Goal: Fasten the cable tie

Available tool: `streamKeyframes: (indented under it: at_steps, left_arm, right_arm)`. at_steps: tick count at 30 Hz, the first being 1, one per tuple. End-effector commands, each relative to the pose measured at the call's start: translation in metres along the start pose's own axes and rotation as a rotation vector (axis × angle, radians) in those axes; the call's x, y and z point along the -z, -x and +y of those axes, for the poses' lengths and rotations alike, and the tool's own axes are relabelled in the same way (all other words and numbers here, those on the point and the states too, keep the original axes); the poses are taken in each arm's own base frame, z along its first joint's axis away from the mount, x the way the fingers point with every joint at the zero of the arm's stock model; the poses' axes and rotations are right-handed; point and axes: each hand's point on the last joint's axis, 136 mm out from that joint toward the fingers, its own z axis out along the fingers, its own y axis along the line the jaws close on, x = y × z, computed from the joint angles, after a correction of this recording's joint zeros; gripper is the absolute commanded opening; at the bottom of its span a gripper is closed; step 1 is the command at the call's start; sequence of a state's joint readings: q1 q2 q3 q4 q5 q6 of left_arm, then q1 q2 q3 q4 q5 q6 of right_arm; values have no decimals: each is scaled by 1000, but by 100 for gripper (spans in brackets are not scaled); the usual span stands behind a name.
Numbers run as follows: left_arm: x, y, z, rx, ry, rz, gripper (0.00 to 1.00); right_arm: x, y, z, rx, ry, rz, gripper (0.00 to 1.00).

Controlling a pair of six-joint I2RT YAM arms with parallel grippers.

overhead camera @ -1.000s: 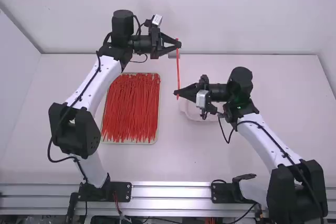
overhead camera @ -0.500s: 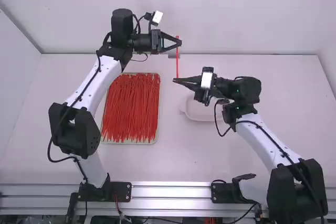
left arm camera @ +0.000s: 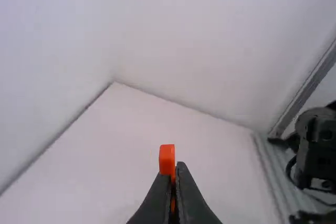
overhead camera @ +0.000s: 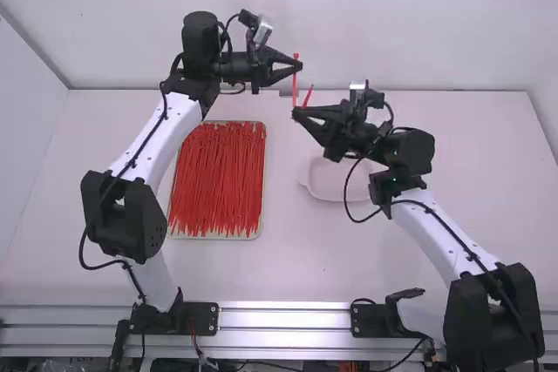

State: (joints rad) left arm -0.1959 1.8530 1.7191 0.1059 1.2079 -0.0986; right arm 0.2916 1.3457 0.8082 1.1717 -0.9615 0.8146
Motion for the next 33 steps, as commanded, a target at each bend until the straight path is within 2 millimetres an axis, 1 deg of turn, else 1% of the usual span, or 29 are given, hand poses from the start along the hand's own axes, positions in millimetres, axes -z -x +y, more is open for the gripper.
streamKeyframes:
  at_steps: [1, 3, 5, 7, 9, 13, 15, 19, 20, 25, 28, 33]
  left_arm:
    - [-2, -2, -3, -178, -13, 0, 2]
    - [-3, -2, -3, -180, -14, 0, 2]
    - [-3, -2, -3, -180, -13, 0, 2]
    - [-3, -2, -3, -180, -13, 0, 2]
    - [-3, -2, -3, -180, -14, 0, 2]
    - [-2, -2, -3, -175, -12, 2, 2]
    - [-3, -3, -4, -169, -15, 3, 2]
    - [-3, -6, -3, -148, -14, 11, 2]
    - [-3, -6, -3, -147, -14, 12, 2]
    - [-3, -6, -3, -145, -14, 13, 2]
    - [-2, -6, -2, -144, -12, 12, 2]
    - [0, -8, -1, -128, -8, 18, 2]
  right_arm:
    - [-3, -6, 4, -173, 18, 17, 0]
    - [-5, -9, 7, -230, 28, 31, 0]
    - [-6, -13, 12, -228, 49, 51, 0]
    - [-7, -23, 21, -196, 97, 106, 0]
    - [-5, -27, 26, -182, 122, 136, 0]
    - [2, -32, 28, -84, 154, 175, 0]
    - [5, -30, 24, -68, 141, 171, 0]
    - [11, -28, 9, -127, 84, 164, 0]
    - [12, -28, 8, -128, 81, 164, 0]
    - [17, -36, -5, -203, 36, 190, 0]
    - [21, -38, -11, -267, 10, 198, 0]
    - [24, -48, -20, -479, -40, 224, 0]
